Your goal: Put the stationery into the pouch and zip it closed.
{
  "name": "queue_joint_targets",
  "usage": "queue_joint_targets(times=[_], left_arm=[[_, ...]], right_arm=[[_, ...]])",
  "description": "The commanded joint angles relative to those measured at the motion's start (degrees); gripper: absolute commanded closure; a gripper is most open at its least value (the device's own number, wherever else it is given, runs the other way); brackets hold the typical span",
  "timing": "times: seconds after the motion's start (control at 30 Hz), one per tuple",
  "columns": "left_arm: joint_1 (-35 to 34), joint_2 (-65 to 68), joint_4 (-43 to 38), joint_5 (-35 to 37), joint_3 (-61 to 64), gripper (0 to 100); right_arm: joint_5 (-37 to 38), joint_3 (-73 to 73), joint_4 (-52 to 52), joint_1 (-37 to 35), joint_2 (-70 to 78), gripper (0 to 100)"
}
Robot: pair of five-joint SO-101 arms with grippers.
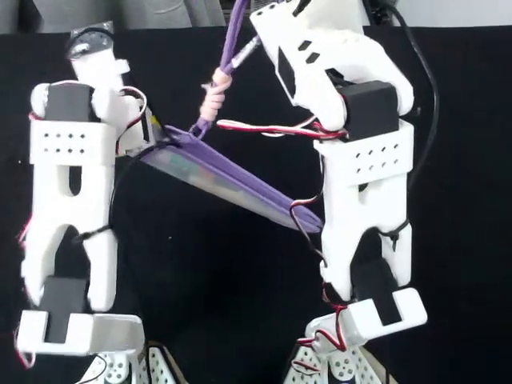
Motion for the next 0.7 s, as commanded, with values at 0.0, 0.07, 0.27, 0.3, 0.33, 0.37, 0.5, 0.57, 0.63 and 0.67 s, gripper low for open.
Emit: queue_joint_targets(times=[0.0,0.07,0.27,0.3,0.33,0.37,0.5,0.57,0.63,0.67], left_arm=[[-1.8,-9.9,-0.1,0.5,-1.8,79],[-2.7,-14.5,-0.2,0.5,-1.7,79],[-2.9,-21.5,0.3,2.1,-1.5,79],[-2.2,-22.0,0.4,3.7,-0.9,79],[-1.2,-22.2,0.2,5.5,0.1,79],[-0.2,-22.3,0.1,6.8,1.1,79],[6.2,-22.3,-4.0,8.6,6.1,79],[9.3,-22.4,-7.7,8.6,9.3,79],[12.0,-22.4,-11.4,9.2,12.2,79],[12.9,-22.4,-13.3,10.4,13.8,79]], right_arm=[[-0.4,-0.4,-2.0,1.0,-1.4,98.6],[-0.4,-0.4,-2.5,0.8,-0.9,98.6],[-0.4,-0.4,-3.9,1.1,0.3,98.6],[-0.4,-0.4,-3.9,1.1,0.4,98.6],[-0.4,-0.4,-3.9,1.1,0.5,98.6],[-0.4,-0.4,-3.8,1.1,0.5,98.6],[-0.4,-0.2,-3.3,0.9,0.1,98.6],[-0.4,-0.5,-2.7,1.0,0.1,98.6],[-0.4,-0.5,-2.4,0.9,0.0,98.6],[-0.4,-0.5,-2.3,0.7,0.0,98.6]])
